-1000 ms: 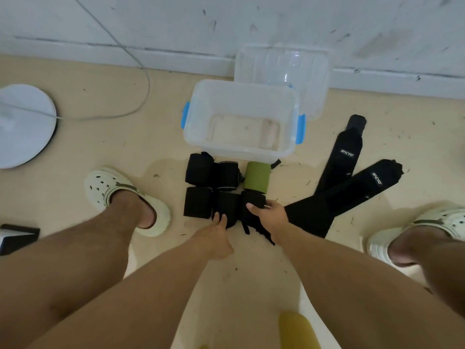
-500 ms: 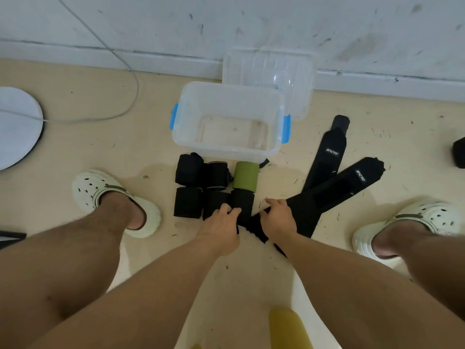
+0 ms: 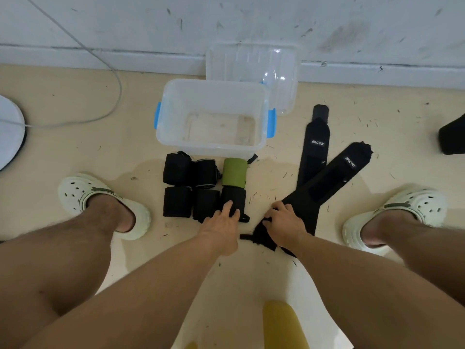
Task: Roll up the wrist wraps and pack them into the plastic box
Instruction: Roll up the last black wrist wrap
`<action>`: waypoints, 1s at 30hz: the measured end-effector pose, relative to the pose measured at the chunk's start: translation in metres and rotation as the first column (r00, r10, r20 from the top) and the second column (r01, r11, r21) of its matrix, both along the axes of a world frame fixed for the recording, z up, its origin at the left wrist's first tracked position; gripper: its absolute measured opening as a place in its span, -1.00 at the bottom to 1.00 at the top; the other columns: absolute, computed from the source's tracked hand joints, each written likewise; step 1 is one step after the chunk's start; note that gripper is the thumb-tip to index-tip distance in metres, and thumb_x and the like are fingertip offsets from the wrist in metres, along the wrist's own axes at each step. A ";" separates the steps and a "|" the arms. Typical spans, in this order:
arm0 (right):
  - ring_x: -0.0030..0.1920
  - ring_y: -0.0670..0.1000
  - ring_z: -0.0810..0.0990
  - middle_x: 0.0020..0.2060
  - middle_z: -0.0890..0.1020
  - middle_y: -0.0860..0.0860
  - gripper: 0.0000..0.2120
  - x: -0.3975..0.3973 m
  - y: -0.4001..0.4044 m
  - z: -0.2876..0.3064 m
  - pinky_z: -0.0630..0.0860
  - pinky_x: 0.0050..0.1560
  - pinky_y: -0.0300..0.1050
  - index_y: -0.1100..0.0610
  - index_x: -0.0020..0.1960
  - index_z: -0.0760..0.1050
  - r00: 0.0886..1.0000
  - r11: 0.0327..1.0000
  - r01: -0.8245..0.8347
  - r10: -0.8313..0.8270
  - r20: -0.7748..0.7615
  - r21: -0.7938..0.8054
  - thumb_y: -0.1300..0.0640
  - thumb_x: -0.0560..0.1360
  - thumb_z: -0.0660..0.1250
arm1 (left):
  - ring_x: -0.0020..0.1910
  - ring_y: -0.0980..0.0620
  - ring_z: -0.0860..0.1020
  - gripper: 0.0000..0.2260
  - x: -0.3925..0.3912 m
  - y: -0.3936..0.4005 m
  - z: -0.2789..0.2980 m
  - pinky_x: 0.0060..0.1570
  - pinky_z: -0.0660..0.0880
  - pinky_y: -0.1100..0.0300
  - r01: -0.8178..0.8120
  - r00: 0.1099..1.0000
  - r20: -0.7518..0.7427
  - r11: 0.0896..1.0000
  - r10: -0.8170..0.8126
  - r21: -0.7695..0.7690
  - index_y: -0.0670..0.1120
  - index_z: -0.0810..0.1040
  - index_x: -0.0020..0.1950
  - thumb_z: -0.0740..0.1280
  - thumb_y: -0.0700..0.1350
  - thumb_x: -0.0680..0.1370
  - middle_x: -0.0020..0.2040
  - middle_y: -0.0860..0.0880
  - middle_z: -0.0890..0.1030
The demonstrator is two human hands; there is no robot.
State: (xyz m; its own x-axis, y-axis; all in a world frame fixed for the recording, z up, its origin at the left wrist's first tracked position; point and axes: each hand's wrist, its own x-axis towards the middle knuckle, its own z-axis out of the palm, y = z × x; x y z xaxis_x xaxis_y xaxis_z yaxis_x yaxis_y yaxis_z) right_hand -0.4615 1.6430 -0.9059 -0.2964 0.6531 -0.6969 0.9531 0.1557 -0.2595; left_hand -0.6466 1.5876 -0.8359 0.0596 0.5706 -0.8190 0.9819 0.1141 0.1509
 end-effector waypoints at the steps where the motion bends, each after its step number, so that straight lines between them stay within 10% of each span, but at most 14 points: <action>1: 0.34 0.06 0.37 0.40 0.40 0.01 -0.68 0.003 0.000 0.001 0.52 0.26 0.05 0.04 0.37 0.53 0.990 0.991 0.134 -0.133 -0.042 0.026 -0.04 0.67 0.26 | 0.52 -0.19 0.26 -0.22 0.002 0.002 0.000 0.41 0.40 -0.07 0.000 1.000 0.005 1.000 0.000 0.000 -0.07 -0.01 0.70 0.35 -0.18 0.58 0.66 -0.12 -0.15; 4: 0.42 0.13 0.35 0.43 0.36 0.08 -0.56 0.013 0.004 0.008 0.47 0.30 0.11 0.08 0.43 0.42 0.783 0.771 0.621 -0.606 -0.140 0.141 0.01 0.61 0.38 | 0.48 -0.18 0.30 -0.27 0.007 0.008 -0.001 0.36 0.44 -0.04 -0.004 1.000 0.014 1.000 0.004 0.007 -0.08 0.06 0.68 0.35 -0.14 0.58 0.64 -0.11 -0.08; 9: 0.53 0.28 0.22 0.55 0.22 0.20 -0.10 0.037 0.023 0.001 0.26 0.49 0.25 0.17 0.63 0.07 0.500 0.497 0.864 -0.866 -0.020 0.079 -0.03 0.50 0.52 | 0.38 -0.15 0.37 -0.43 0.014 0.011 -0.003 0.22 0.50 0.00 -0.083 0.996 0.036 0.995 0.082 0.045 -0.07 0.28 0.59 0.35 -0.10 0.60 0.60 -0.10 0.04; 18: 0.38 0.29 0.42 0.37 0.42 0.23 -0.08 0.041 0.046 -0.016 0.43 0.39 0.24 0.20 0.47 0.20 0.381 0.398 0.913 -0.909 0.166 0.085 -0.15 0.36 0.62 | 0.27 -0.05 0.47 -0.53 0.008 0.009 -0.003 0.13 0.56 0.04 -0.241 0.969 0.090 0.957 0.229 0.159 -0.06 0.39 0.51 0.36 -0.17 0.60 0.57 -0.07 0.17; 22: 0.04 0.20 0.57 0.00 0.55 0.18 -0.42 0.039 0.045 -0.008 0.60 0.12 0.07 0.26 0.31 0.37 0.342 0.341 0.940 -0.938 0.054 -0.029 0.03 0.48 0.56 | 0.24 -0.03 0.48 -0.56 0.008 0.011 -0.003 0.08 0.54 0.08 -0.302 0.949 0.145 0.939 0.280 0.166 -0.05 0.42 0.49 0.33 -0.19 0.61 0.56 -0.02 0.20; 30: 0.16 0.18 0.57 0.22 0.57 0.17 -0.68 0.022 0.044 0.070 0.55 0.19 0.06 0.15 0.31 0.39 0.473 0.502 0.860 -0.852 -0.223 -0.093 0.15 0.61 0.37 | 0.40 -0.03 0.44 -0.59 0.028 0.047 0.046 0.31 0.40 0.12 -0.563 0.795 0.387 0.807 0.468 0.179 -0.04 0.39 0.53 0.28 -0.09 0.67 0.48 -0.02 0.43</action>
